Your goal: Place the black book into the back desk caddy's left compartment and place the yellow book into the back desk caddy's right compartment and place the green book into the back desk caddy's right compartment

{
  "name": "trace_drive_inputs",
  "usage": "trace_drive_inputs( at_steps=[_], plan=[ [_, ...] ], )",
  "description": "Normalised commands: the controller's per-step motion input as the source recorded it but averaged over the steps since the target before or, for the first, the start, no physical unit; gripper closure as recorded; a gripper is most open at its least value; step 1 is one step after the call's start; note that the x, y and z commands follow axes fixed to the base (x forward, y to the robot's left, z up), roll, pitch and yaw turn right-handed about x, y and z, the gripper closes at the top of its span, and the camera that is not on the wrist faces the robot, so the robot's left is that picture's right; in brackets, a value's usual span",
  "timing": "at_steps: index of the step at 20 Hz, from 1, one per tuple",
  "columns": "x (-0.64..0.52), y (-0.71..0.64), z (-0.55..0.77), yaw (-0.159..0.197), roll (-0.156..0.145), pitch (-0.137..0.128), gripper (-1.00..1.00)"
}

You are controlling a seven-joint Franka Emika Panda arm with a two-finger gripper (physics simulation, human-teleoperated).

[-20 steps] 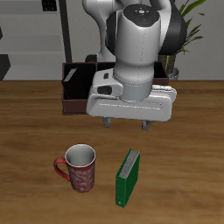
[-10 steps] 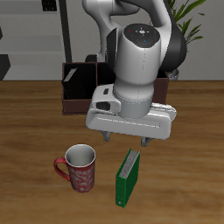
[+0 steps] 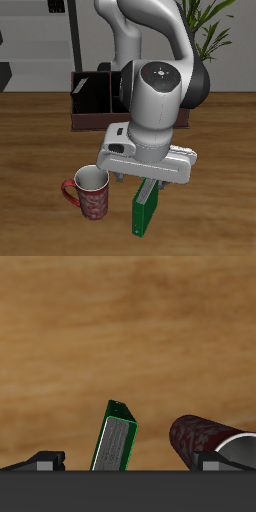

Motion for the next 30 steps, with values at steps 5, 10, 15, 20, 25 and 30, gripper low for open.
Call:
trace_drive_inputs(
  at_steps=[5,10,15,20,25,30],
  plan=[
    [0.01,0.17,-0.35,-0.02,-0.006,0.019,-1.0],
    [0.03,0.06,-0.29,-0.031,-0.01,0.029,-1.0],
    [0.02,-0.06,-0.2,-0.013,-0.021,0.029,-1.0],
    [0.0,-0.14,-0.2,-0.037,-0.027,0.035,1.0],
    [-0.06,0.02,0.0,0.011,-0.006,0.011,1.0],
    [-0.24,0.11,0.37,-0.035,-0.001,-0.002,1.0]
  ],
)
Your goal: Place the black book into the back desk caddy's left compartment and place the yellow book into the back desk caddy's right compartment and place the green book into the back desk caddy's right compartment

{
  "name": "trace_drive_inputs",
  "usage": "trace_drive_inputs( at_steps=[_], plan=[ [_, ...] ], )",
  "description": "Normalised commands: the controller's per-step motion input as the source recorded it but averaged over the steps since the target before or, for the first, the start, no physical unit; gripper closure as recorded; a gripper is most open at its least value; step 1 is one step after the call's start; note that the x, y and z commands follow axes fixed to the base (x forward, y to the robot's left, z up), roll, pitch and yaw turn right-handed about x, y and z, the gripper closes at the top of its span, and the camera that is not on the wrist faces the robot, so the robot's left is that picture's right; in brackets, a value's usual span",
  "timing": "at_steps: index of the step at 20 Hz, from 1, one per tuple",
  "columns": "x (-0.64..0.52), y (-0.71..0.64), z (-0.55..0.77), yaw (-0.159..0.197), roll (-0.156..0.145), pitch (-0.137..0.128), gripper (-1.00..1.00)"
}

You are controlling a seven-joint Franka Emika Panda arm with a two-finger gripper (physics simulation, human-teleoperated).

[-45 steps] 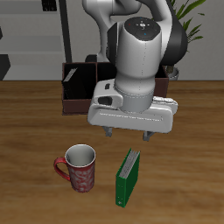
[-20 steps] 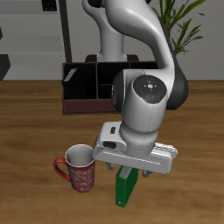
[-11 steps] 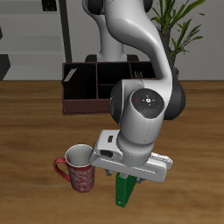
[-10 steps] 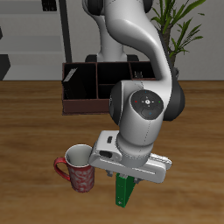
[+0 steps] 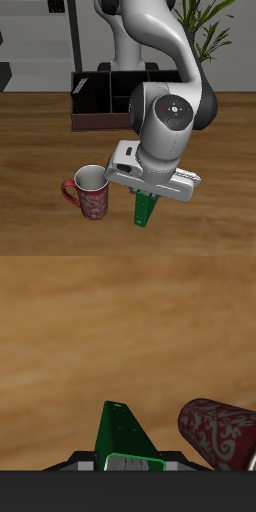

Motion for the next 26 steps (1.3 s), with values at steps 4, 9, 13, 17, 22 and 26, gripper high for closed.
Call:
trace_drive_inputs(
  at_steps=[4,9,13,17,22,26],
  plan=[
    [-0.29,0.18,0.46,0.002,-0.002,0.008,1.0],
    [-0.64,0.26,1.01,0.036,-0.032,-0.016,1.0],
    [-0.95,0.25,0.9,0.121,-0.055,-0.075,1.0],
    [-1.22,0.32,0.62,0.135,0.024,-0.12,1.0],
    [-0.87,0.04,0.33,0.009,0.025,-0.046,1.0],
    [-0.89,0.09,0.09,0.053,0.049,-0.045,1.0]
  ],
)
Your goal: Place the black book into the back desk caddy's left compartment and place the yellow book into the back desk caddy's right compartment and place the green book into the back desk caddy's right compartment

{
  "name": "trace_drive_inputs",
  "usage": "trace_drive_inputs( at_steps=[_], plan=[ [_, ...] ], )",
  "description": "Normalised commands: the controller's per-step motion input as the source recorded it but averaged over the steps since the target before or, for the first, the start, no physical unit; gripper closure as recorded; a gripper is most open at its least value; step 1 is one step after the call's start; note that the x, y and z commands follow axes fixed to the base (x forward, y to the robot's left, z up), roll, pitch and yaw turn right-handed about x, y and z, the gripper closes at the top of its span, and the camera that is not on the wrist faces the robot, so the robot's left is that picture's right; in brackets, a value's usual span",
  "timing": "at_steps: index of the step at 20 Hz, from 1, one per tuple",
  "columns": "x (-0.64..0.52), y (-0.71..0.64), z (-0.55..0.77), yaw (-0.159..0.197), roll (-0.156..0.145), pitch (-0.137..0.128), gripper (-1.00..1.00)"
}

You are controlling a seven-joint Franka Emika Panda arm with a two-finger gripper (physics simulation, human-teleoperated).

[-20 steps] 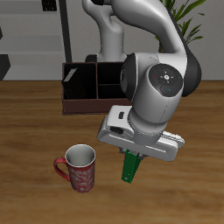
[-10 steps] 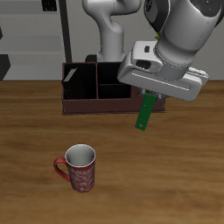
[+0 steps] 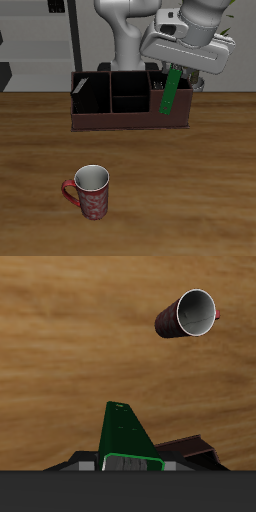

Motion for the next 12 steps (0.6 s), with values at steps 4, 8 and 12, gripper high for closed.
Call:
trace_drive_inputs(
  at_steps=[4,8,12],
  plan=[
    [-0.53,0.16,-0.06,0.086,0.082,0.0,1.0],
    [-0.88,0.33,-0.25,0.164,-0.069,0.041,1.0],
    [-0.37,0.17,-0.05,0.064,-0.045,0.014,1.0]
  ],
)
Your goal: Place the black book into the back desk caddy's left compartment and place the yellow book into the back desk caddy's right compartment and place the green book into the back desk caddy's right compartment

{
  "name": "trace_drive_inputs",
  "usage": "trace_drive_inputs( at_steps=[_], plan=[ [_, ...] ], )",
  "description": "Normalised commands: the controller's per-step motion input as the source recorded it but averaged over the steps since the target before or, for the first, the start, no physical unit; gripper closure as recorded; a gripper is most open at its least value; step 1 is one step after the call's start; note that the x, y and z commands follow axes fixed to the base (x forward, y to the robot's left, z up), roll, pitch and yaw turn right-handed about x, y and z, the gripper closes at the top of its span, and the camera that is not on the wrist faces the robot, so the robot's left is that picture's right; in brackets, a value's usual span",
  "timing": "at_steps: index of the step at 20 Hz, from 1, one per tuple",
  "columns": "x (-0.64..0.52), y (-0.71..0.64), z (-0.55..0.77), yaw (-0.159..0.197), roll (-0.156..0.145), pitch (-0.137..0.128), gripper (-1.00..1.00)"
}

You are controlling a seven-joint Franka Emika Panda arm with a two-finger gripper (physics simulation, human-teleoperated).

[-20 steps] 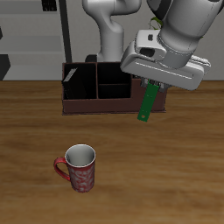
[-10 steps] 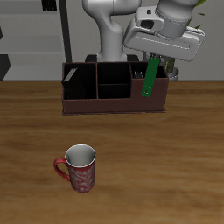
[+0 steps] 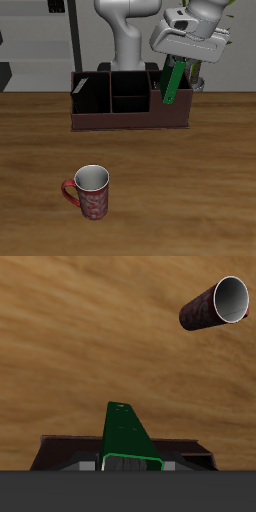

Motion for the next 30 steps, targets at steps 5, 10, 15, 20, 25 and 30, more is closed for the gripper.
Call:
trace_drive_inputs(
  at_steps=[5,10,15,20,25,30],
  plan=[
    [-0.71,0.29,0.12,0.076,-0.001,-0.077,1.0],
    [-0.6,0.25,0.08,0.02,0.195,0.035,1.0],
    [-0.31,0.07,0.03,-0.022,0.077,0.033,1.0],
    [-0.17,-0.06,0.03,-0.015,-0.075,-0.033,1.0],
    [-0.27,-0.06,0.08,-0.152,-0.001,0.011,1.0],
    [-0.13,0.04,-0.02,-0.068,-0.042,-0.022,1.0]
  ],
)
